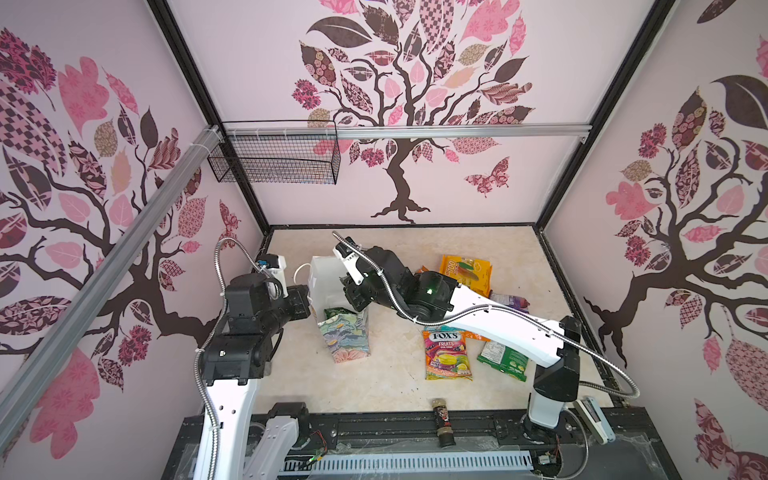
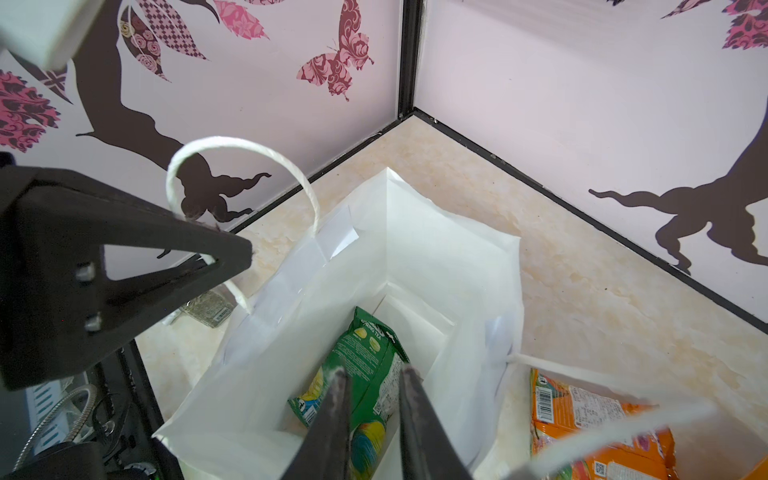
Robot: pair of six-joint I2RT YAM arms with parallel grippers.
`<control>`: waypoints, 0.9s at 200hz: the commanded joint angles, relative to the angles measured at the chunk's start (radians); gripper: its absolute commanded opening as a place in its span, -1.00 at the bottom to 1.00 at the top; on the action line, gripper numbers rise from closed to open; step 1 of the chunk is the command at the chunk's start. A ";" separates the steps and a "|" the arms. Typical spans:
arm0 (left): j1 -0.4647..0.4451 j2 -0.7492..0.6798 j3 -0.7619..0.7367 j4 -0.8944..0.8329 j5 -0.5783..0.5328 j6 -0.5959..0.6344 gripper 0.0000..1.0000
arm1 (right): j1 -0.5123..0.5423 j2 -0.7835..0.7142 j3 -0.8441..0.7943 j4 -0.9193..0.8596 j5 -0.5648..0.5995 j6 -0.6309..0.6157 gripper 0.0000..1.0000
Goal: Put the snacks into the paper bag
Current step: 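Lower the packet into the bag and open the right gripper, then withdraw the right gripper from the bag toward the snack pile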
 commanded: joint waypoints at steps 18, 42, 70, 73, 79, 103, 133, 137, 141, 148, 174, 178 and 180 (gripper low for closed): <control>0.000 0.008 -0.020 0.033 0.015 -0.002 -1.00 | 0.000 -0.082 0.109 0.024 -0.012 0.057 -0.41; 0.000 0.006 -0.024 0.037 0.023 -0.006 -1.00 | 0.000 -0.135 0.095 -0.013 0.098 0.085 -0.32; 0.001 0.005 -0.025 0.033 0.017 -0.010 -1.00 | 0.000 -0.296 -0.166 0.097 0.149 0.152 -0.29; 0.000 0.004 -0.025 0.034 0.019 -0.011 -1.00 | -0.001 -0.319 -0.214 0.130 0.145 0.160 -0.28; 0.001 0.005 -0.024 0.036 0.025 -0.013 -1.00 | -0.001 -0.373 -0.320 0.205 0.134 0.178 -0.28; 0.001 -0.001 -0.026 0.043 0.039 -0.021 -1.00 | 0.000 -0.483 -0.557 0.356 0.044 0.163 -0.16; 0.000 -0.003 -0.029 0.040 0.025 -0.026 -1.00 | -0.003 -0.464 -0.562 0.314 0.040 0.082 0.07; 0.000 -0.002 -0.030 0.041 0.024 -0.027 -1.00 | -0.001 -0.457 -0.563 0.315 0.027 0.073 0.10; 0.001 -0.001 -0.030 0.042 0.023 -0.027 -1.00 | -0.003 -0.449 -0.563 0.318 0.012 0.065 0.12; 0.001 0.001 -0.031 0.041 0.022 -0.028 -1.00 | -0.003 -0.436 -0.561 0.325 -0.010 0.056 0.15; 0.000 0.010 -0.030 0.037 0.019 -0.025 -1.00 | -0.008 -0.365 -0.533 0.328 -0.025 0.054 0.21; 0.001 0.011 -0.031 0.038 0.017 -0.023 -1.00 | -0.009 -0.354 -0.527 0.324 -0.022 0.054 0.22; 0.001 0.010 -0.030 0.036 0.016 -0.023 -1.00 | -0.011 -0.348 -0.523 0.323 -0.021 0.053 0.22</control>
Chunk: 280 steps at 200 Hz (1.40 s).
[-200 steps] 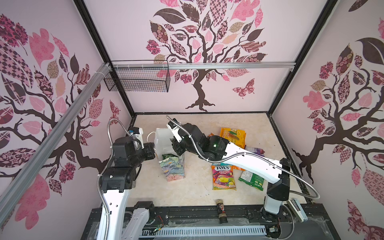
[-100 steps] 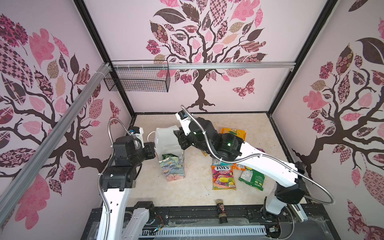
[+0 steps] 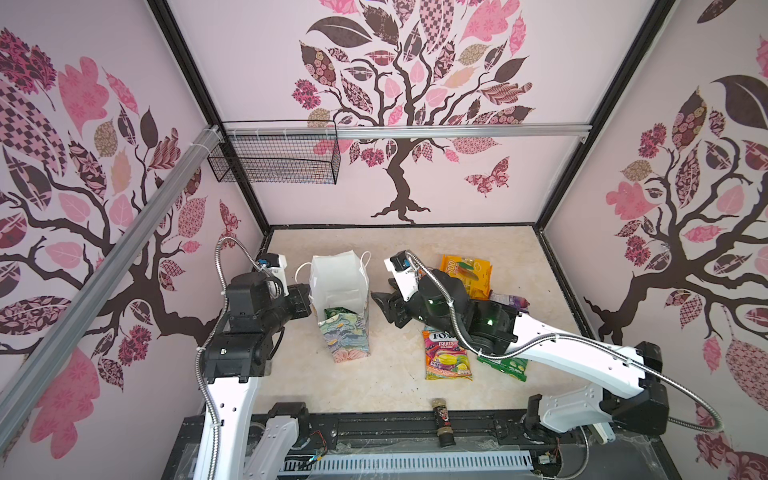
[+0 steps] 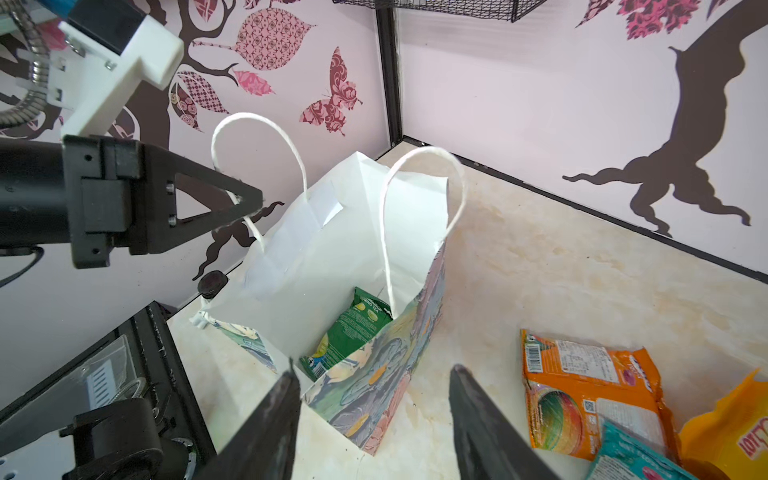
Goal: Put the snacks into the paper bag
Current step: 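Withdraw the right gripper from the bag toward the snack pile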
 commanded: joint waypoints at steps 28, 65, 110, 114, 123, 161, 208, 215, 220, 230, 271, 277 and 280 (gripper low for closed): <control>0.000 0.004 -0.024 0.020 -0.008 0.006 -1.00 | -0.023 0.141 0.082 0.017 -0.014 -0.016 0.23; 0.001 0.004 -0.020 0.025 0.020 0.004 -1.00 | -0.065 0.185 0.074 0.054 -0.008 0.033 0.15; 0.000 0.007 -0.016 0.025 0.062 0.011 -0.66 | -0.080 0.161 0.014 0.165 -0.029 0.077 -0.50; 0.000 0.007 -0.015 0.025 0.064 0.012 -0.54 | -0.080 0.159 0.011 0.167 -0.027 0.078 -0.56; 0.000 0.011 -0.016 0.025 0.069 0.011 -0.48 | -0.079 0.159 0.008 0.172 -0.021 0.077 -0.68; 0.000 0.035 -0.013 0.011 0.093 0.020 -0.26 | -0.079 0.153 0.001 0.176 -0.003 0.072 -1.00; -0.002 0.047 -0.021 0.025 0.126 0.023 -0.26 | -0.080 0.096 -0.034 0.170 0.082 0.060 -1.00; -0.001 0.049 -0.026 0.032 0.143 0.022 -0.27 | -0.079 0.089 -0.039 0.163 0.093 0.055 -1.00; -0.001 0.050 -0.027 0.036 0.154 0.021 -0.27 | -0.080 0.084 -0.039 0.158 0.096 0.052 -1.00; -0.001 0.051 -0.030 0.045 0.164 0.018 -0.28 | -0.079 0.078 -0.043 0.153 0.097 0.049 -1.00; -0.003 0.040 -0.014 0.012 0.108 0.031 -0.28 | -0.079 0.087 -0.018 0.107 0.071 0.038 -1.00; -0.003 0.035 -0.014 0.010 0.101 0.032 -0.28 | -0.079 0.088 -0.012 0.099 0.054 0.039 -0.94; -0.002 0.033 -0.014 0.011 0.099 0.032 -0.28 | -0.080 0.088 -0.007 0.093 0.048 0.038 -0.85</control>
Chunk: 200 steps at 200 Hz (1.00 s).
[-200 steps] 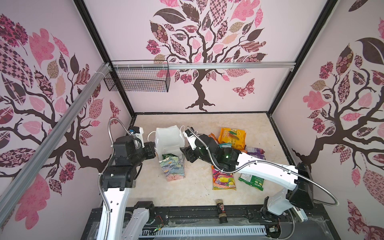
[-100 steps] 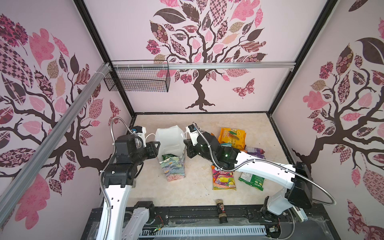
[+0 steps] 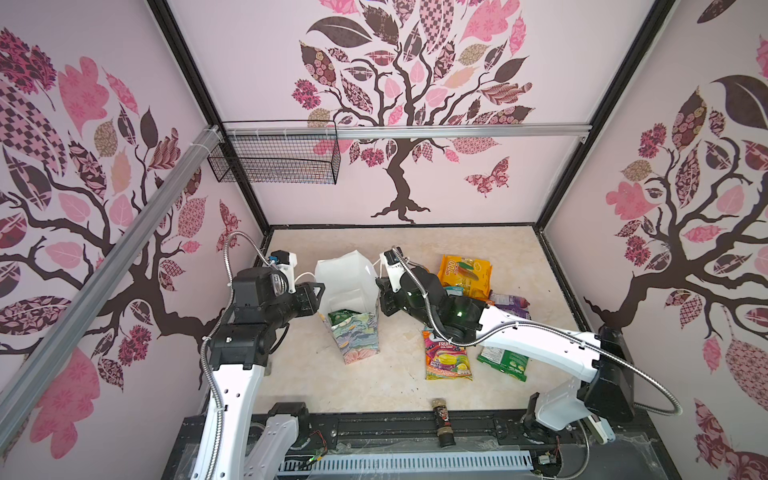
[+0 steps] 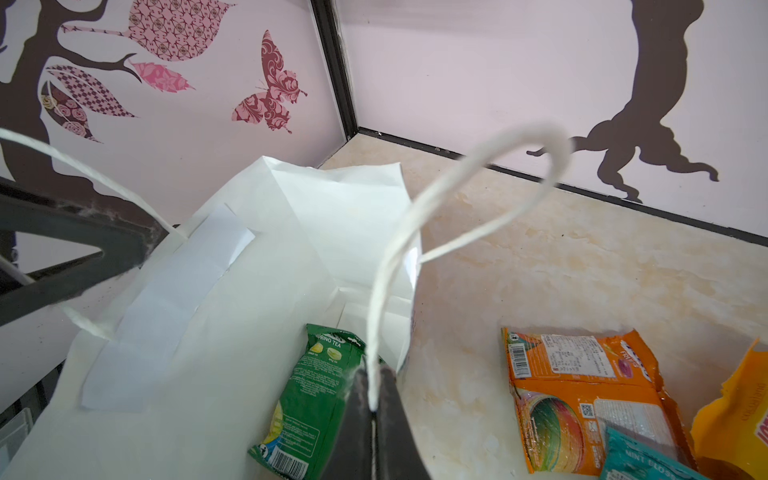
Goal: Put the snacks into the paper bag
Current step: 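Withdraw the right gripper from the bag toward the snack pile, then lower the right gripper onto the FOX'S Fruits oval candy packet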
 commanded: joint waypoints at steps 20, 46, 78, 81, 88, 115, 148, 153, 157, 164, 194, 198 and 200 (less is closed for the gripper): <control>-0.002 -0.035 -0.010 0.003 -0.040 0.013 -0.27 | 0.000 -0.049 0.064 -0.097 -0.054 -0.002 -0.23; -0.002 -0.048 -0.010 0.012 -0.034 -0.006 -0.26 | 0.001 -0.078 0.130 -0.249 -0.060 0.042 0.16; -0.003 -0.063 -0.030 0.072 0.008 -0.049 -0.25 | 0.000 -0.203 0.094 -0.297 -0.056 0.066 0.34; -0.003 -0.063 -0.029 0.072 0.010 -0.049 -0.25 | 0.000 -0.215 0.086 -0.297 -0.054 0.068 0.35; -0.003 -0.063 -0.026 0.070 0.007 -0.045 -0.26 | 0.000 -0.249 0.069 -0.305 -0.061 0.069 0.36; -0.003 -0.061 -0.006 0.029 -0.035 -0.019 -0.25 | 0.000 -0.352 -0.001 -0.378 -0.069 0.052 0.40; -0.003 -0.063 0.001 0.024 -0.036 -0.008 -0.25 | -0.001 -0.418 -0.060 -0.551 0.025 0.080 0.40; -0.002 -0.063 0.006 0.023 -0.032 -0.005 -0.26 | -0.002 -0.428 -0.078 -0.566 0.033 0.090 0.40; -0.002 -0.061 0.009 0.020 -0.032 -0.003 -0.26 | -0.005 -0.438 -0.092 -0.578 0.036 0.100 0.40; -0.002 -0.060 0.014 0.020 -0.032 -0.001 -0.26 | -0.010 -0.454 -0.119 -0.592 0.035 0.115 0.40; -0.002 -0.051 0.013 0.057 -0.017 0.002 -0.26 | -0.049 -0.539 -0.249 -0.649 0.020 0.210 0.40; -0.003 -0.047 0.017 0.054 -0.016 0.004 -0.26 | -0.053 -0.553 -0.269 -0.656 0.020 0.225 0.40; -0.002 -0.045 0.018 0.052 -0.017 0.006 -0.27 | -0.053 -0.559 -0.280 -0.657 0.021 0.231 0.40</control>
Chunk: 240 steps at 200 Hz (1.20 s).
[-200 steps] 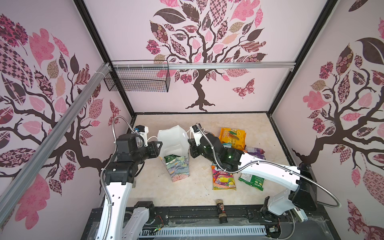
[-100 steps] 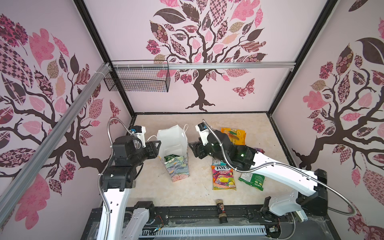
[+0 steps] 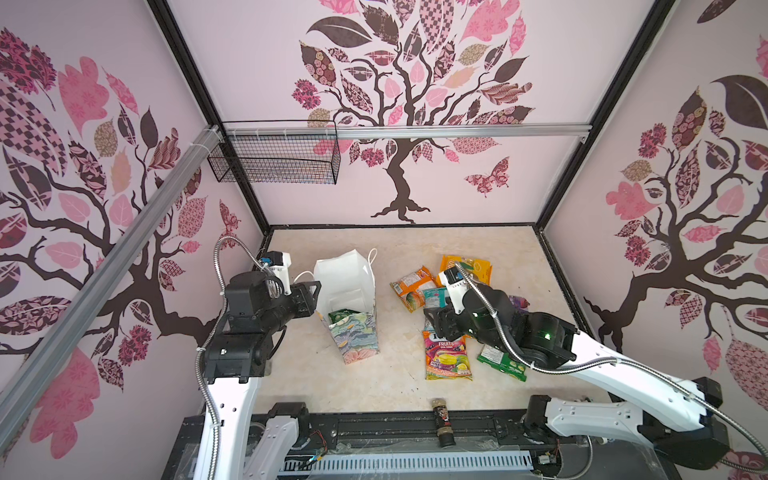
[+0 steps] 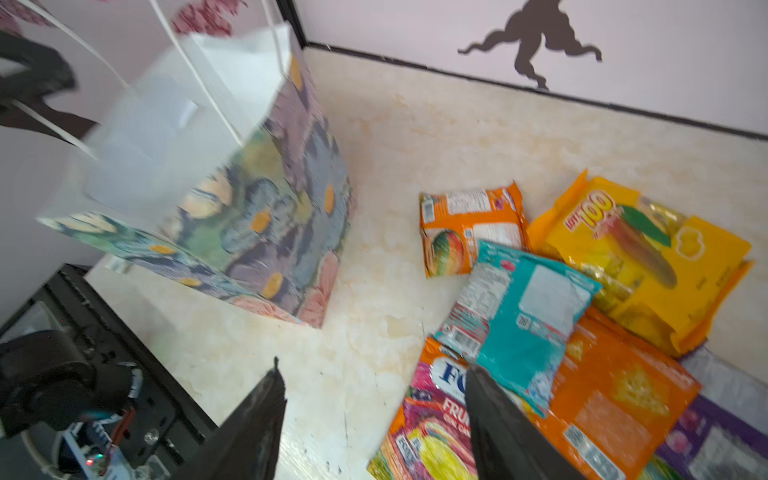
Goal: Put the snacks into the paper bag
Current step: 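Lower the right gripper onto the FOX'S Fruits oval candy packet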
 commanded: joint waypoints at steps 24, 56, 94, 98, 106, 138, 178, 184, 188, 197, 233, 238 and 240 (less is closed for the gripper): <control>-0.003 0.026 0.037 -0.003 0.001 0.041 -0.29 | -0.030 -0.142 -0.193 -0.125 0.024 0.193 0.40; -0.003 0.020 0.035 0.001 -0.006 0.048 -0.29 | -0.031 -0.201 -0.339 -0.105 0.007 0.317 0.40; -0.003 0.018 0.038 -0.004 -0.020 0.057 -0.29 | -0.032 -0.251 -0.468 -0.067 0.027 0.442 0.36; -0.002 0.018 0.037 -0.002 -0.021 0.057 -0.29 | -0.032 -0.258 -0.485 -0.061 0.025 0.451 0.36; -0.002 0.019 0.032 -0.001 -0.020 0.058 -0.28 | -0.032 -0.272 -0.518 -0.042 0.015 0.467 0.36; -0.002 0.028 0.025 -0.001 -0.013 0.061 -0.28 | -0.031 -0.298 -0.610 0.009 -0.017 0.531 0.36; -0.003 0.024 0.024 -0.003 -0.009 0.058 -0.28 | -0.031 -0.314 -0.673 0.053 -0.047 0.564 0.38; -0.003 0.024 0.023 -0.002 -0.007 0.057 -0.28 | -0.031 -0.313 -0.681 0.058 -0.050 0.567 0.39; -0.002 0.024 0.023 -0.002 -0.004 0.055 -0.28 | -0.031 -0.311 -0.687 0.062 -0.052 0.567 0.39; -0.002 0.026 0.019 0.001 -0.003 0.053 -0.28 | -0.031 -0.307 -0.696 0.063 -0.052 0.569 0.40; -0.002 0.029 0.010 0.004 -0.008 0.055 -0.28 | -0.031 -0.267 -0.732 0.111 -0.090 0.550 0.43; -0.002 0.030 0.009 0.004 -0.007 0.056 -0.28 | -0.031 -0.261 -0.738 0.124 -0.099 0.548 0.43; -0.002 0.031 0.010 0.004 -0.005 0.055 -0.28 | -0.032 -0.259 -0.741 0.130 -0.104 0.547 0.43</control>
